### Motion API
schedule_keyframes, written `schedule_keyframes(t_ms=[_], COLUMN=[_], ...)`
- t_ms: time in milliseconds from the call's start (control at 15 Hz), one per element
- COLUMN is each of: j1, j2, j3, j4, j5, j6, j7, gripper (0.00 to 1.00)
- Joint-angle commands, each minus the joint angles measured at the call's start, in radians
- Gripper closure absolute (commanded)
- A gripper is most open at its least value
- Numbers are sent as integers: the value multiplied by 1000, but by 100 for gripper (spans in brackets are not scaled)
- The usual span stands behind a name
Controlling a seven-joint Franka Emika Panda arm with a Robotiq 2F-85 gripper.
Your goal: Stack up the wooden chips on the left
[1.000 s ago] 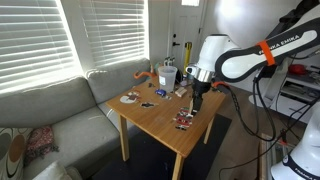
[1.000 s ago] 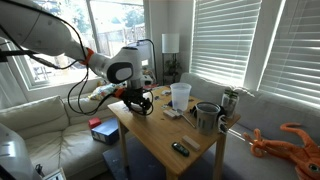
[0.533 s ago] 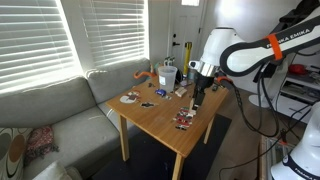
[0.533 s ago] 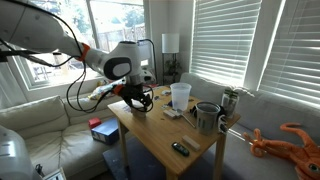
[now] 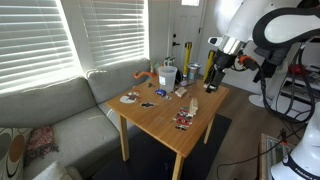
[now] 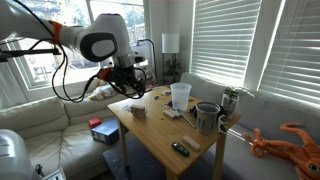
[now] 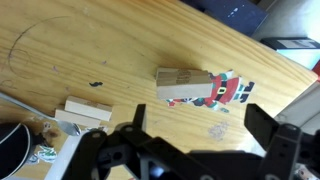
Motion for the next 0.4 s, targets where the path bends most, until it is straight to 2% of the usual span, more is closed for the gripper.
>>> schedule_keyframes(t_ms=[0,333], j1=[11,11], j2=[-14,-20], j3=[-11,-12], j4=[1,-3], j5=[-7,-7], j6=[-8,-11], j7=[6,6], gripper=[0,0])
